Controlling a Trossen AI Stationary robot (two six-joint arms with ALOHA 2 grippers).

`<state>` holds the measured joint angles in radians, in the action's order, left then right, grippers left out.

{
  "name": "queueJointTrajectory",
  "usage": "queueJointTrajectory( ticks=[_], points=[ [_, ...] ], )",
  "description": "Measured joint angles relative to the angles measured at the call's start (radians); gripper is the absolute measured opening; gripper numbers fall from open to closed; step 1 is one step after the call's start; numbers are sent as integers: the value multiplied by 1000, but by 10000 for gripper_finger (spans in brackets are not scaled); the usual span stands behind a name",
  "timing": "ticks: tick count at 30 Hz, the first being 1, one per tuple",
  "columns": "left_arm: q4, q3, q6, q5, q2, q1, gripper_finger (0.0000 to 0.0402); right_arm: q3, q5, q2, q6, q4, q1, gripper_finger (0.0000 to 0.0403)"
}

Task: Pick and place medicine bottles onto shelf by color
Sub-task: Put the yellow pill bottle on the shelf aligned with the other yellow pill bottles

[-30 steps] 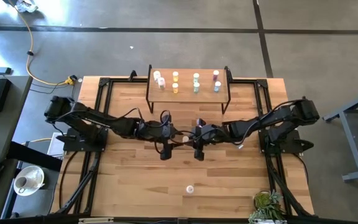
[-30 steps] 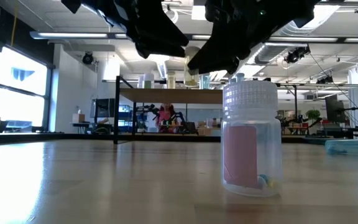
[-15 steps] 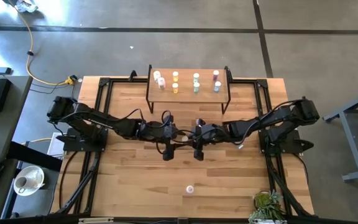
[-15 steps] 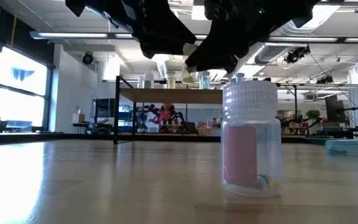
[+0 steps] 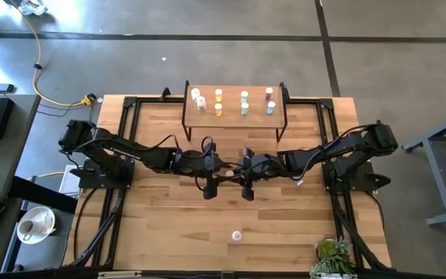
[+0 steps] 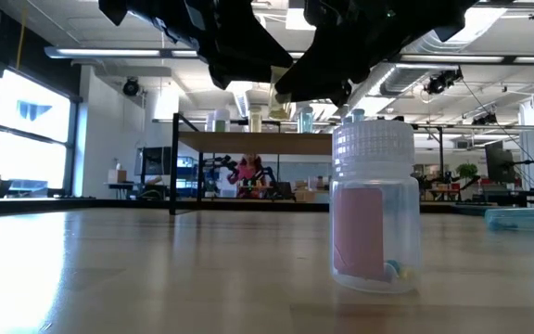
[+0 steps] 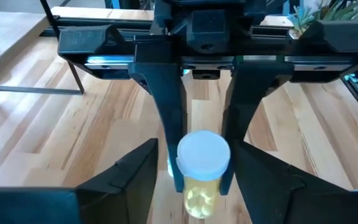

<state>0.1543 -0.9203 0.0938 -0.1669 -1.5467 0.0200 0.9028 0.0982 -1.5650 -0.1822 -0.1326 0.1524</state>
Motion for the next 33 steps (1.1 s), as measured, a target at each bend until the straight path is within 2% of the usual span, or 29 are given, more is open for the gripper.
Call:
queueJointTrajectory(
  ticks=[15, 29, 33],
  points=[
    [-1, 0, 5, 29, 0, 0, 116, 0, 10, 0, 0, -6, 0, 83],
    [0, 0, 7, 29, 0, 0, 115, -1, 18, 0, 21, -6, 0, 85],
    [0, 0, 7, 28, 0, 0, 115, -1, 55, 0, 43, -7, 2, 111]
  ],
)
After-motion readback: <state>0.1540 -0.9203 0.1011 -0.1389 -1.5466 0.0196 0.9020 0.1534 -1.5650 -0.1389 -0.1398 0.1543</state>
